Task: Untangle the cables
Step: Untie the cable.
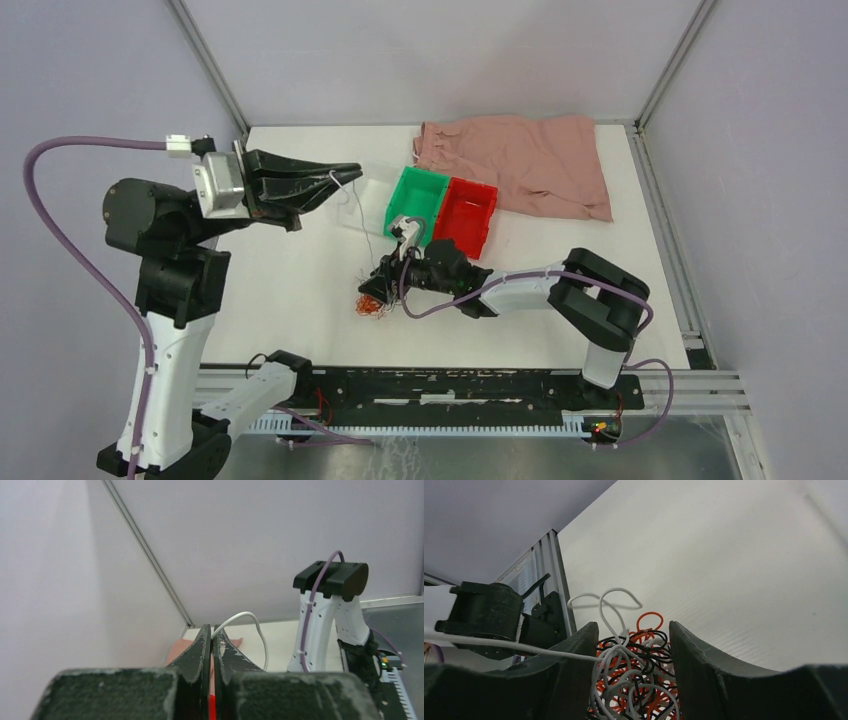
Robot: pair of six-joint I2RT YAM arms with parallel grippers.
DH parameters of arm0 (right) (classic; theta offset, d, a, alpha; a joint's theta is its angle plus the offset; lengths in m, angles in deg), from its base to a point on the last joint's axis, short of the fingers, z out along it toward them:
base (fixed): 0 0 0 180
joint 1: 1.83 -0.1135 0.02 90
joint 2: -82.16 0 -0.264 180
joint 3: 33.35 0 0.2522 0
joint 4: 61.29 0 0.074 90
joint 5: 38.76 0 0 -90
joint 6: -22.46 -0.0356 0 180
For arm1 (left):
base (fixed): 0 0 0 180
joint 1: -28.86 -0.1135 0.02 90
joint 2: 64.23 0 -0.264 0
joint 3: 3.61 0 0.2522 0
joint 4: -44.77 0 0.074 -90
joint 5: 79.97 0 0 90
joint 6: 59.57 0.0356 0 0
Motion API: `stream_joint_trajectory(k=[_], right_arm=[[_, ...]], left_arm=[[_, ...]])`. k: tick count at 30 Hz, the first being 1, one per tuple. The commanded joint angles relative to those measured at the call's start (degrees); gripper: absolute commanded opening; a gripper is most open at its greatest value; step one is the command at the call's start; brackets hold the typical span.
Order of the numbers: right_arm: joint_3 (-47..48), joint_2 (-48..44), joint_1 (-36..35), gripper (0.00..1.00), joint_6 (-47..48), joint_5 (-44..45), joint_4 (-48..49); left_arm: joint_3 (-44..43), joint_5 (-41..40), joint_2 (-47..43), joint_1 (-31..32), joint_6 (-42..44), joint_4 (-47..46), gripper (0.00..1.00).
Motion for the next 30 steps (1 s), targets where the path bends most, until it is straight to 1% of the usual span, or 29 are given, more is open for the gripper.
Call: stream_joint_trajectory(k=[1,6,15,18,20,23,25,28,30], right_arm=[[-1.71,3.3,-0.12,0.61,-2.75,1.37,6.29],[-3.86,4.89,-0.12,0.64,-3.23,4.18,7.81],[-4.38,6.99,-0.27,0.66,-3.27,6.89,6.98],[-5.1,7.99,-0.47,0.66,-3.88,8.29,8.18],[-5.68,8.74,-0.51,0.66,-4.58,8.53,9.93],[-4.87,8.88,-1.15,0.66,-3.79,8.98,6.81],[-4.8,8.56,-1.62,0.65,-3.02,10.35,4.9],[-5.03,8.1,-1.91,0.65,-2.64,12.26,2.5],[-5.22,7.77,-2.08,0.66,-2.63,13.13,1.63]], left_arm=[[-9.71,-1.85,2.61,0.06,1.79,-5.06,0.03],[-17.92,-7.53,6.6,0.11,3.91,-8.6,0.03],[-31.68,-18.0,13.5,0.11,10.37,-19.31,0.03],[-36.15,-20.75,16.1,0.11,15.41,-23.48,0.03],[-38.82,-21.75,17.73,0.11,20.54,-25.9,0.03],[-42.35,-24.42,19.9,0.12,26.82,-29.58,0.03],[-43.38,-27.24,20.67,0.11,30.31,-34.17,0.03],[-42.95,-36.31,21.9,0.1,34.69,-43.46,0.03],[-43.0,-42.92,22.62,0.06,35.48,-46.41,0.03]])
